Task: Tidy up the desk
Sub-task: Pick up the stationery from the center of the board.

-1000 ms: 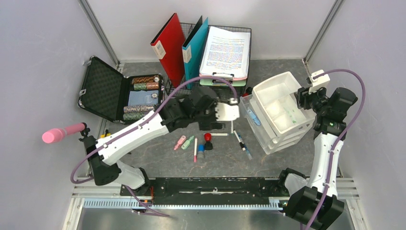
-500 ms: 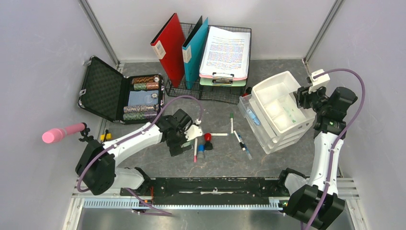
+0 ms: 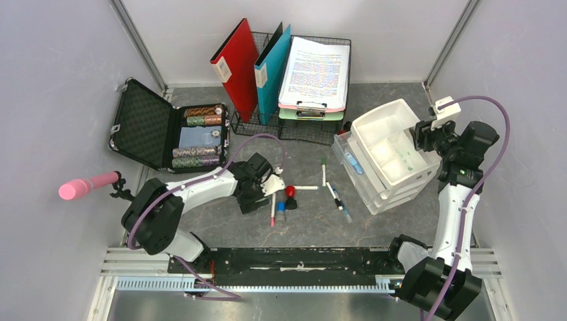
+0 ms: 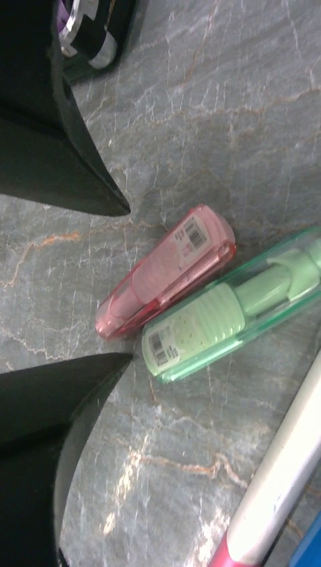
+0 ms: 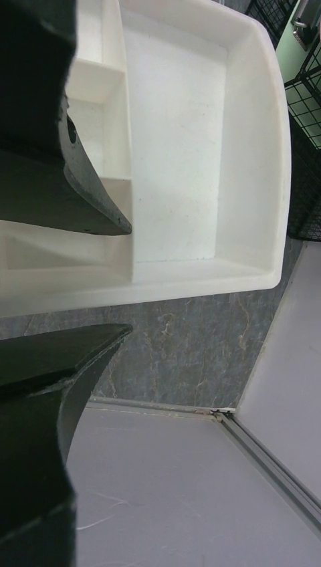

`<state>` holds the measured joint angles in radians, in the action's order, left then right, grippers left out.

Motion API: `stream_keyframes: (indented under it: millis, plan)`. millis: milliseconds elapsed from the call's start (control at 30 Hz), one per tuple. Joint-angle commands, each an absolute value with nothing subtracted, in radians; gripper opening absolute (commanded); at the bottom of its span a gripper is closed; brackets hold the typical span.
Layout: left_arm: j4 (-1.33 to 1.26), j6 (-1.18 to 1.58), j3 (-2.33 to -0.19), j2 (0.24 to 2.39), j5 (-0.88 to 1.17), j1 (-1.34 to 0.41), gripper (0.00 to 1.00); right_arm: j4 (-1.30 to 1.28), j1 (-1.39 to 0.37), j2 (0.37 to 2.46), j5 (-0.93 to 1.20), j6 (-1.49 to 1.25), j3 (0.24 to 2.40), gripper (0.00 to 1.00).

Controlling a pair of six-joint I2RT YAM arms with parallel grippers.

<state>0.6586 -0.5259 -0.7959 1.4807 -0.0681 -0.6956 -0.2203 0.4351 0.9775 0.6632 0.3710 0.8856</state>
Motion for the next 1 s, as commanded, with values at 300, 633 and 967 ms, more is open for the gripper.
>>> stream_keyframes:
  millis: [300, 633, 967]
  plan:
    - [0.568, -0.617, -0.823, 1.572, -0.089, -0.639, 0.55, -0.343, 0.425, 1.024, 0.687, 0.399, 0.824, 0.58]
    - [0.604, -0.634, -0.929, 1.672, -0.034, -0.600, 0.29, -0.345, 0.426, 1.022, 0.687, 0.399, 0.824, 0.58]
    - [0.803, -0.613, -1.206, 1.622, 0.060, -0.603, 0.03, -0.353, 0.425, 1.019, 0.693, 0.406, 0.825, 0.58]
